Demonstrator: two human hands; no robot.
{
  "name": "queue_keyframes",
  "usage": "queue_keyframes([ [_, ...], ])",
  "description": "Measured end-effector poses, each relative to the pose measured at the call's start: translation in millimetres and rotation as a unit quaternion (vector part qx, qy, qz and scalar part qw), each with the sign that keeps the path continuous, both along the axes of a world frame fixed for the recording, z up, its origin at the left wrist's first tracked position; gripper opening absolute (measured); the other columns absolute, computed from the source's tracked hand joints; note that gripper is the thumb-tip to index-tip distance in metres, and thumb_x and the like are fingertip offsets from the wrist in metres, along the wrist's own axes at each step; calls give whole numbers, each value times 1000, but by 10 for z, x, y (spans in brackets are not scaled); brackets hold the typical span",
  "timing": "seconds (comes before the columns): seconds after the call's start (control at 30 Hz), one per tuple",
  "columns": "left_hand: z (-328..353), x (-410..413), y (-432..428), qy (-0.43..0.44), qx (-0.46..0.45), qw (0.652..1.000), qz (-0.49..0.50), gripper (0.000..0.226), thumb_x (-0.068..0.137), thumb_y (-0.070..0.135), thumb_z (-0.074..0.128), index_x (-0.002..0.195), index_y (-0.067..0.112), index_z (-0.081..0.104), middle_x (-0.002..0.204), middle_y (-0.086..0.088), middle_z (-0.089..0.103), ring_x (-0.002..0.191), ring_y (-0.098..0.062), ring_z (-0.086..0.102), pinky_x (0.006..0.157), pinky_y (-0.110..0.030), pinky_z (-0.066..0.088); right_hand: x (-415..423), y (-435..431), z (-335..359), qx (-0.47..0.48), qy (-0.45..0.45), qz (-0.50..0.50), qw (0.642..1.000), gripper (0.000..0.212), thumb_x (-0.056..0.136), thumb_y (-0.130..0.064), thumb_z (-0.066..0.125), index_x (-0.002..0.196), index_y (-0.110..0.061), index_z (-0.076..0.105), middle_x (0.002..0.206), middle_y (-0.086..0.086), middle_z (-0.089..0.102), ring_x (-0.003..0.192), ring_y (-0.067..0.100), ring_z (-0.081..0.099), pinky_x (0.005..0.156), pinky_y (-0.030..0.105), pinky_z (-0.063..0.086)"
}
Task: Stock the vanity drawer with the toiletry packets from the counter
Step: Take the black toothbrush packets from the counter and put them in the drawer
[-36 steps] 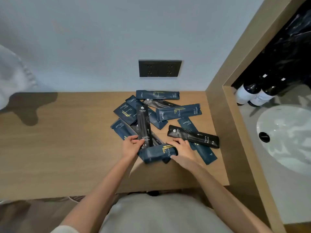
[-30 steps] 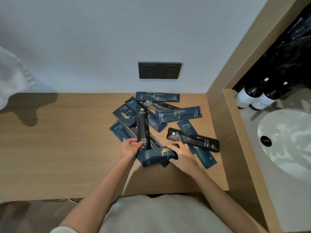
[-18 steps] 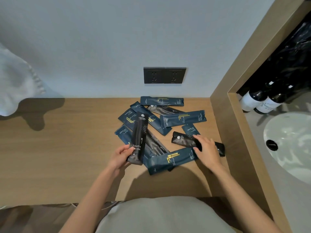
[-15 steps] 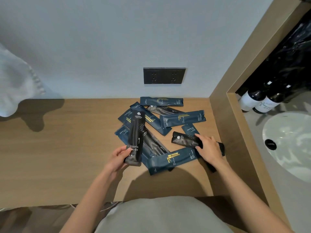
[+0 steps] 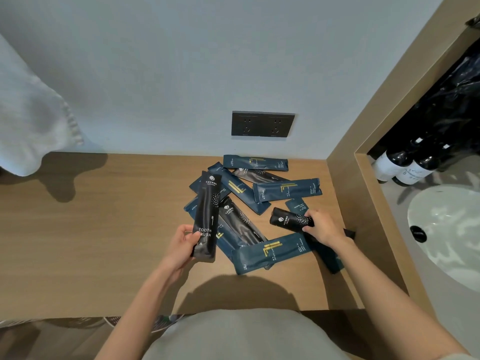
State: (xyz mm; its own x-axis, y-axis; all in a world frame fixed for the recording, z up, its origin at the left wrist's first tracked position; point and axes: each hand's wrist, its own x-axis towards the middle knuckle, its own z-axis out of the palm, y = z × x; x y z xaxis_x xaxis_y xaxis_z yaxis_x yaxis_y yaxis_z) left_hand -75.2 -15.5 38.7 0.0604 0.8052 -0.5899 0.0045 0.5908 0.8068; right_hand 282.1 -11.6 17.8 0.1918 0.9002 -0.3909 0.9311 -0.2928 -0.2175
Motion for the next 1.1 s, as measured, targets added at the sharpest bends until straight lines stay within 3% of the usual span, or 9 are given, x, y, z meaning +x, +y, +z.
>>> queue_keyframes([
  [0.1,31,35,-10,23,23,999,-16,5,99,11,43,97,12,48,81,-9,66,54,-10,58,53,-25,38,-100,-1,188,75,68,-18,995,24,87,-23,66,109,-21,57,109,2,66,94,20,63,78,37,55],
  [0.17,64,81,-16,16,42,999,-19,4,98,9,44,99,9,48,82,-9,64,52,-4,58,49,-18,40,-292,-2,407,157,170,-69,970,17,88,-24,67,103,-17,62,98,-2,67,87,17,63,70,31,52],
  [0.3,166,214,-13,-26,71,996,-42,3,97,7,45,99,7,48,78,-3,68,51,-2,61,46,-14,41,-817,-7,792,115,501,-226,828,17,88,-21,66,100,-8,67,90,3,73,78,17,68,65,27,53],
  [0.5,289,476,-28,-72,93,990,-82,3,95,4,49,96,3,51,89,-11,70,63,-8,67,52,-19,51,-1194,29,826,46,656,-265,705,25,94,-19,58,112,-3,65,106,11,72,96,23,69,84,35,54],
  [0.73,233,628,-32,-17,143,980,-141,9,91,5,57,97,10,62,99,-9,72,87,-15,69,73,-20,53,-1187,-11,721,75,619,-302,721,31,92,-25,61,120,-12,54,116,11,67,105,26,66,88,40,53],
  [0.9,272,731,-13,34,187,963,-192,11,90,10,59,94,17,66,88,1,73,78,-4,68,69,-17,53,-1086,-84,712,78,622,-302,718,31,91,-22,63,119,-12,54,111,12,70,97,27,69,79,38,55],
  [1.0,258,765,70,31,139,971,-193,26,98,26,45,105,12,66,87,2,72,70,-4,65,65,-19,53,-943,-142,723,114,611,-328,711,28,90,-19,63,115,-9,54,102,12,71,86,24,71,70,34,55],
  [1.07,142,736,190,123,163,958,-200,32,98,30,42,116,12,62,99,1,70,78,-8,64,71,-23,55,-809,-208,732,126,581,-338,730,26,90,-21,63,112,-10,54,96,9,73,78,21,72,65,32,54],
  [1.1,56,698,269,207,203,930,-226,32,97,31,44,120,15,59,106,3,67,86,-7,62,77,-27,55,-740,-242,723,132,564,-342,740,23,90,-21,62,110,-12,54,95,8,73,76,20,72,64,31,53],
])
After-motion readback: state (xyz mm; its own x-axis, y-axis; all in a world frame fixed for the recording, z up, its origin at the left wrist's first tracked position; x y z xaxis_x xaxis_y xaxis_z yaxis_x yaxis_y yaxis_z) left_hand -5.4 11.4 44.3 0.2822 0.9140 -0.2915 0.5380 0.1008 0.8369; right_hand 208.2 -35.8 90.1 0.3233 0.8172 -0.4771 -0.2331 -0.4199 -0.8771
